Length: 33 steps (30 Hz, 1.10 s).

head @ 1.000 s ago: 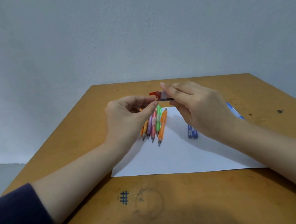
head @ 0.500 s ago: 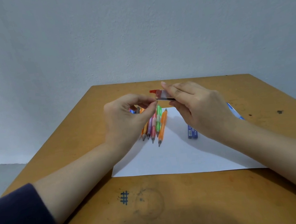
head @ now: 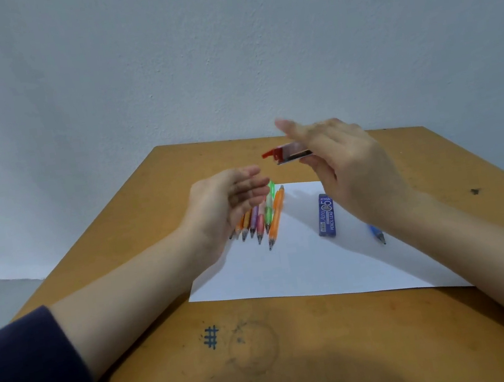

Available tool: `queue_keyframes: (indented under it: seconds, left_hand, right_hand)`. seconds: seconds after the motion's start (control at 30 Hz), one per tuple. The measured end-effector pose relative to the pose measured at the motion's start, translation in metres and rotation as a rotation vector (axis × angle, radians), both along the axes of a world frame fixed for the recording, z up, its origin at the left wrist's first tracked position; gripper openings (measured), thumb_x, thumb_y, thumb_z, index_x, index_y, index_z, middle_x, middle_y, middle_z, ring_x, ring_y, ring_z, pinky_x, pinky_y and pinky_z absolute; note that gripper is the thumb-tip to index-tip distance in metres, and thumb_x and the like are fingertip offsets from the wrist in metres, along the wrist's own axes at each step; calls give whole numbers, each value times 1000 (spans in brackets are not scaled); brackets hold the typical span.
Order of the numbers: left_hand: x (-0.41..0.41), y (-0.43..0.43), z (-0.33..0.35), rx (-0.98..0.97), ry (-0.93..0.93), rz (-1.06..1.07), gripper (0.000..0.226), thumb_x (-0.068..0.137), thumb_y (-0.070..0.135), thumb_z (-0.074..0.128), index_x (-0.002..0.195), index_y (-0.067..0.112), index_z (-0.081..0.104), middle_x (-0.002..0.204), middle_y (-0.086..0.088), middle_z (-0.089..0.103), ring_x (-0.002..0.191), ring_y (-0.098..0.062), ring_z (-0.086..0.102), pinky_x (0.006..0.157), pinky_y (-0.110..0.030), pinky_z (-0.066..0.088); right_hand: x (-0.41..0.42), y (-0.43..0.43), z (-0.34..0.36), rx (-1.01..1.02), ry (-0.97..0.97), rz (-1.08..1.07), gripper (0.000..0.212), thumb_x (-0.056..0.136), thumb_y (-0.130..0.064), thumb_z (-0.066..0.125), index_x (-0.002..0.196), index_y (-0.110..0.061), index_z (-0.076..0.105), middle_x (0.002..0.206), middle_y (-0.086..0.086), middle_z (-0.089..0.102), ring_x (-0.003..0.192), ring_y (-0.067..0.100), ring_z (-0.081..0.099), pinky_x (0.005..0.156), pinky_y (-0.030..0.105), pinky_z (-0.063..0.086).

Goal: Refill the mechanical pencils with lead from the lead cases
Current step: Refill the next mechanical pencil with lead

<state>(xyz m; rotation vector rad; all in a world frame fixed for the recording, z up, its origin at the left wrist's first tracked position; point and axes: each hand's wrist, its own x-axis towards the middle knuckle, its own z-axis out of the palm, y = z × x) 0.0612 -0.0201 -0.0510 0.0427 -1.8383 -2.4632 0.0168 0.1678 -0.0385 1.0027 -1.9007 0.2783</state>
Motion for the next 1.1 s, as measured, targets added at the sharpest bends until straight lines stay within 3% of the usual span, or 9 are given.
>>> queue_keyframes:
  seconds: [0.13, 0.27, 0.33, 0.4, 0.6, 0.7, 0.83, 1.0, 1.1]
  left_hand:
    - [-1, -4, 5, 436, -270, -254, 46, 94, 25, 39, 120, -10, 55, 114, -28, 65, 106, -38, 65, 93, -40, 52]
    - [0, -8, 8, 552, -272, -447, 62, 94, 38, 36, 127, -13, 49, 124, -32, 58, 114, -43, 58, 99, -48, 45]
    - [0, -8, 8, 582, -262, -496, 66, 94, 41, 35, 126, -15, 49, 125, -33, 56, 116, -44, 56, 100, -49, 43]
    - [1, -8, 8, 597, -254, -512, 68, 94, 43, 35, 124, -16, 51, 126, -34, 55, 116, -45, 56, 100, -50, 43]
    - [0, -9, 8, 598, -240, -493, 70, 94, 47, 34, 128, -13, 48, 126, -32, 56, 114, -43, 58, 97, -49, 46]
    - [0, -9, 7, 584, -241, -490, 72, 94, 49, 33, 126, -13, 50, 126, -31, 56, 115, -43, 58, 99, -48, 45]
    - [0, -9, 7, 579, -243, -473, 74, 94, 49, 34, 123, -16, 52, 125, -32, 56, 114, -45, 58, 98, -50, 45]
    - [0, -9, 6, 581, -251, -478, 75, 94, 51, 33, 126, -15, 51, 126, -33, 55, 115, -44, 58, 98, -50, 45]
    - [-1, -10, 5, 582, -259, -479, 76, 94, 51, 34, 126, -15, 50, 127, -33, 55, 115, -44, 57, 98, -50, 44]
  right_hand:
    - [-3, 1, 0, -60, -112, 77, 67, 90, -5, 57, 146, -8, 21, 101, -1, 71, 100, 22, 64, 82, 43, 50]
    - [-12, 8, 0, 3, -30, 121, 42, 87, 2, 58, 129, -1, 53, 104, 5, 71, 101, 25, 64, 81, 43, 51]
    - [-17, 11, -1, 50, 17, 125, 31, 84, 6, 60, 114, 2, 65, 106, 13, 69, 96, 30, 65, 75, 47, 53]
    - [-19, 12, -3, 56, 3, 131, 32, 85, 6, 59, 117, 4, 63, 105, 15, 67, 93, 31, 65, 77, 44, 54]
    - [-18, 14, -2, 72, -38, 127, 51, 90, 0, 56, 139, -3, 42, 102, 12, 67, 89, 26, 64, 75, 39, 55]
    - [-16, 15, -2, 56, -175, 159, 63, 91, -4, 57, 145, -13, 25, 105, 10, 67, 99, 21, 65, 84, 36, 53]
    - [-18, 17, -1, 94, -45, 155, 39, 88, 2, 56, 127, -4, 57, 107, 14, 67, 95, 26, 65, 78, 39, 55]
    - [-16, 17, 0, 43, -155, 161, 57, 93, -9, 53, 144, -10, 27, 103, 11, 67, 96, 21, 65, 86, 33, 51]
    - [-21, 18, -1, 69, -32, 151, 37, 89, 3, 56, 125, -1, 58, 105, 14, 67, 93, 27, 64, 79, 40, 53]
